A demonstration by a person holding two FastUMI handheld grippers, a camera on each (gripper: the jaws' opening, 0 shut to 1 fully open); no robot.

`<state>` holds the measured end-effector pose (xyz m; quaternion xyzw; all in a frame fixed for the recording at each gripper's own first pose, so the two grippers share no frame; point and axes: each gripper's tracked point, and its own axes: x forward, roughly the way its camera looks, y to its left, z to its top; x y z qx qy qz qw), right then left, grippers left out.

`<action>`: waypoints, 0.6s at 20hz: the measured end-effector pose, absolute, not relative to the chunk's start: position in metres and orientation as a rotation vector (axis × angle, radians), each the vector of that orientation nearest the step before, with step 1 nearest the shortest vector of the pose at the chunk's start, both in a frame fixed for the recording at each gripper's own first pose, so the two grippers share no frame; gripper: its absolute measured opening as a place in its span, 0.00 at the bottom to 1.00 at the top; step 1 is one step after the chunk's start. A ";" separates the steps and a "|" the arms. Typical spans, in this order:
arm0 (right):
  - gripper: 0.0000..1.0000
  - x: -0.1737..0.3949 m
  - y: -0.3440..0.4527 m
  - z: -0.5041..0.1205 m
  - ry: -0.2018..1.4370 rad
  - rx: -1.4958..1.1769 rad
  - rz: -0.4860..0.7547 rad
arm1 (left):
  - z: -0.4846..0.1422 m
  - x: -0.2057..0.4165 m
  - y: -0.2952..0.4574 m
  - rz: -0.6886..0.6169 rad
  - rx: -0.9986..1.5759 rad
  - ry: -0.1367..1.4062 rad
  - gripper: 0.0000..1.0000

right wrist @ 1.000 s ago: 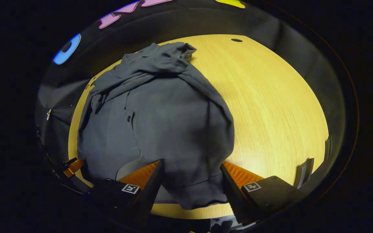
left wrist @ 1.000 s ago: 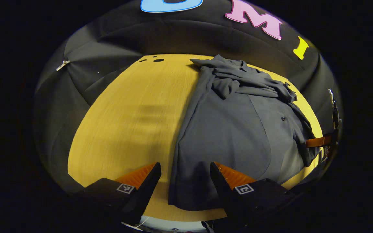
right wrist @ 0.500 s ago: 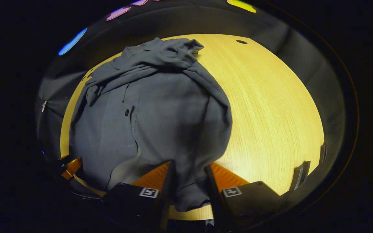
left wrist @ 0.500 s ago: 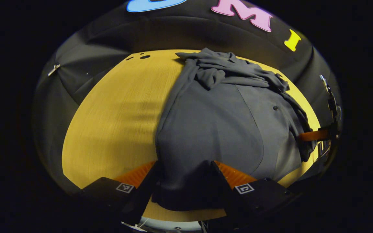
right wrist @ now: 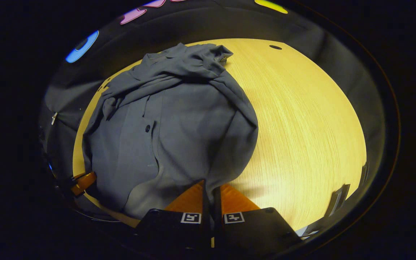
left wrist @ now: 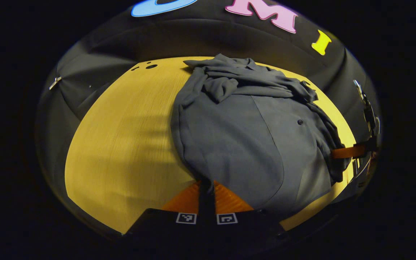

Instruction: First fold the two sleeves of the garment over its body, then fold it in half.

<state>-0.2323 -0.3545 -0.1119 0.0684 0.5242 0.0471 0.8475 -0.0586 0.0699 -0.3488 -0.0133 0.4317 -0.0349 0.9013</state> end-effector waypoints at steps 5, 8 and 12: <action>0.08 -0.219 -0.345 -0.088 1.027 0.206 0.151 | -0.310 -0.054 0.064 -0.102 -0.090 0.818 0.06; 0.08 -0.208 -0.337 -0.061 0.964 0.259 0.190 | -0.274 -0.045 0.061 -0.112 -0.106 0.711 0.05; 0.08 -0.187 -0.330 -0.032 0.890 0.259 0.235 | -0.240 -0.029 0.050 -0.135 -0.136 0.652 0.05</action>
